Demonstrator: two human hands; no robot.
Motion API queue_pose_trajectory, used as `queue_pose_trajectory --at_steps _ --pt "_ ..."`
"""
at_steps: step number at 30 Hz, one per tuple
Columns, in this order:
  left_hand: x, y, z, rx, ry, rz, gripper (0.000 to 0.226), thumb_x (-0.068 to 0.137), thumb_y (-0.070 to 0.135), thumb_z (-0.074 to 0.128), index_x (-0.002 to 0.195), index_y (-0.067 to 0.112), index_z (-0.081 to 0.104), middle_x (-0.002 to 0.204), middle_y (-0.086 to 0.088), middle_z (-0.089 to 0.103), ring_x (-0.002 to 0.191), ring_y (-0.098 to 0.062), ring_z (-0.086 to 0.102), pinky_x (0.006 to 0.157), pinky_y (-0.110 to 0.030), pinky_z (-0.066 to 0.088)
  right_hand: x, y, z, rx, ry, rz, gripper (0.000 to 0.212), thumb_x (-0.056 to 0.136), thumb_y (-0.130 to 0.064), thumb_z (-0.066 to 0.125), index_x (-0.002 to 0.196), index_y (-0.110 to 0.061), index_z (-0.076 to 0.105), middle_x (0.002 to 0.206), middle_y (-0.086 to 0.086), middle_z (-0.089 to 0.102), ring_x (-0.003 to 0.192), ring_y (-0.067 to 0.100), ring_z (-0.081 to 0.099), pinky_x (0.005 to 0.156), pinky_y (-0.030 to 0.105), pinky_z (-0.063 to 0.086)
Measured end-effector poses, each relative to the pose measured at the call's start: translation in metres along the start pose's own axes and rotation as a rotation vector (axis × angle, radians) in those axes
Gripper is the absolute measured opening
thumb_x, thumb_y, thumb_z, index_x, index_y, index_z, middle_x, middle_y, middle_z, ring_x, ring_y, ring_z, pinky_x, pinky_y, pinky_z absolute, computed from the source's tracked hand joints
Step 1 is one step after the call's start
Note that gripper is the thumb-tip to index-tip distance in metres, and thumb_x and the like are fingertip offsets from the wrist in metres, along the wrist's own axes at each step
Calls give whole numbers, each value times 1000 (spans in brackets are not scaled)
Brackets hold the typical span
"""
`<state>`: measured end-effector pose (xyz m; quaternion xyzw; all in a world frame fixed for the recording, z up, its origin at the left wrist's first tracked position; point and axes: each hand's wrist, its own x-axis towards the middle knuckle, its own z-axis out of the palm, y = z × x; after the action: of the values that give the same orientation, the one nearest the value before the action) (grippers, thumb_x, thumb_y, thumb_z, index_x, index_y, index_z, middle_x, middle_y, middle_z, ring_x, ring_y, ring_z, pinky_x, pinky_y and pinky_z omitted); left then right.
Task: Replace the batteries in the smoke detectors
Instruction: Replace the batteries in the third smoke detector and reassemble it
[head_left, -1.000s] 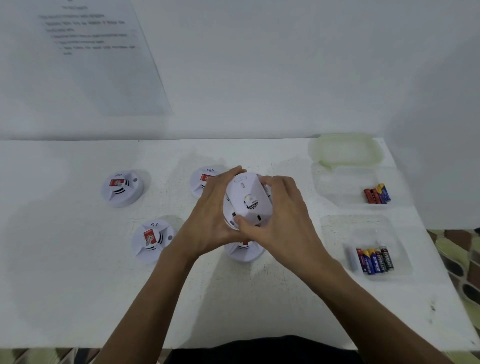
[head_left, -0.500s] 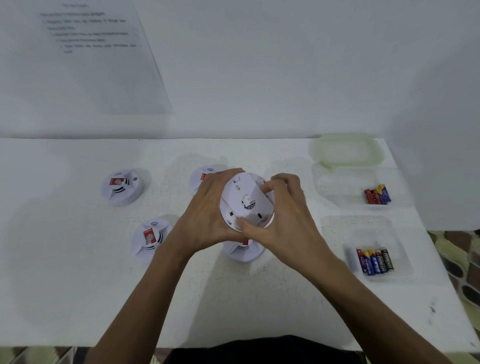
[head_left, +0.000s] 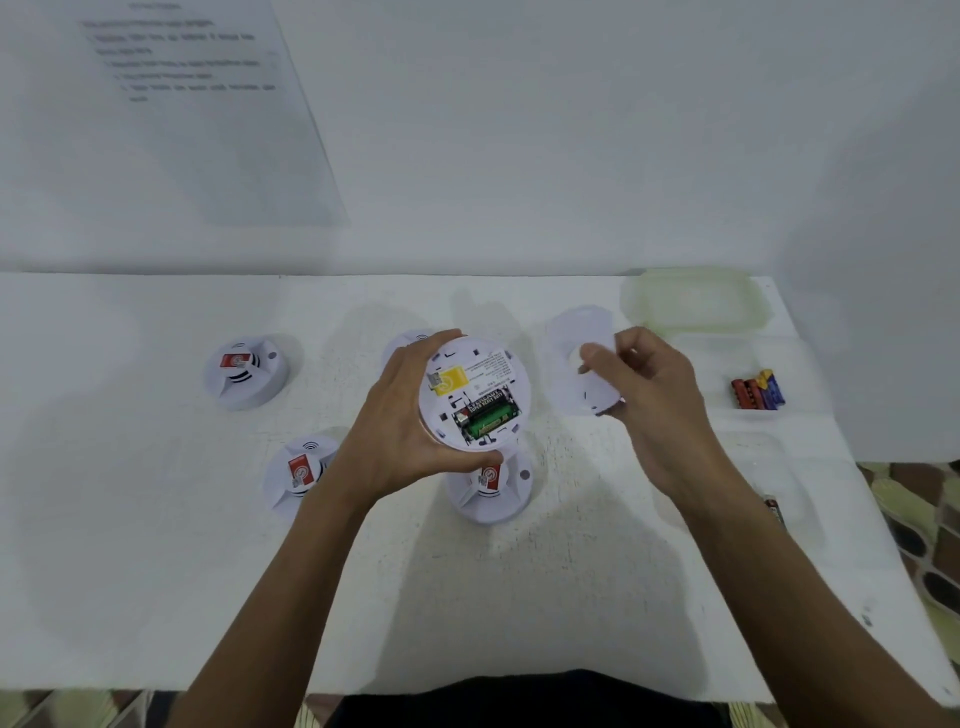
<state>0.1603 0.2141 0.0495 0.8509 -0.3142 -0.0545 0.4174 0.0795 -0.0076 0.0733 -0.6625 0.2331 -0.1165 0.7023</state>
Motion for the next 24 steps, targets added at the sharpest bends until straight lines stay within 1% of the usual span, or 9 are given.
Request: queue_pose_trajectory --at_steps 2,4,8,10,11,16,19,21,24 --pt "-1 0 0 -11 0 -13 108 45 63 80 137 33 35 133 20 43 123 2 40 94 -2 29 10 17 -7 -247 116 -74 20 90 -17 66 79 -5 54 78 11 59 64 15 53 59 26 44" --pt "0 0 0 -16 -2 -17 109 44 63 81 137 32 35 133 20 44 124 2 40 94 -2 29 16 36 -10 -588 159 -173 21 92 -21 63 80 -9 52 75 2 59 63 15 53 57 23 41" --pt "1 3 1 -39 4 -7 107 44 62 81 136 35 34 132 22 43 121 4 42 93 0 29 24 78 -9 -1201 33 -338 14 94 -16 56 84 -13 47 71 0 51 59 19 44 46 24 24" --pt "1 4 1 -42 10 1 105 44 62 80 134 39 32 130 24 42 120 6 41 92 1 29 26 91 -8 -1339 -16 -362 8 94 -17 57 91 -11 52 74 1 50 63 20 42 45 24 16" --pt "2 5 1 -41 13 1 105 44 63 80 134 41 31 130 24 41 120 7 41 92 1 29 27 95 -7 -1359 -39 -342 10 94 -19 58 94 -11 54 76 2 51 66 20 43 45 24 17" --pt "3 2 2 -19 23 17 101 46 67 77 132 45 29 129 31 38 121 3 41 94 0 28 30 92 -2 -1252 -54 -259 20 94 -34 59 98 -15 60 92 0 58 75 17 53 59 26 37" --pt "3 3 1 -9 39 37 99 46 67 76 130 48 29 127 35 36 121 3 39 93 1 27 17 66 7 -912 40 -267 12 95 -30 59 91 -18 61 91 -5 63 71 10 58 60 23 45" --pt "3 3 1 8 54 58 96 48 68 75 129 51 27 126 41 33 121 6 37 93 2 26 0 39 16 -621 68 -264 8 93 -24 62 87 -20 59 85 -10 64 75 5 61 62 12 47" --pt "3 5 2 24 76 76 92 51 76 68 129 55 24 127 47 29 119 11 34 93 2 23 -29 7 30 -398 2 -238 8 92 -23 65 90 -20 58 92 -12 65 84 -4 62 60 7 47"
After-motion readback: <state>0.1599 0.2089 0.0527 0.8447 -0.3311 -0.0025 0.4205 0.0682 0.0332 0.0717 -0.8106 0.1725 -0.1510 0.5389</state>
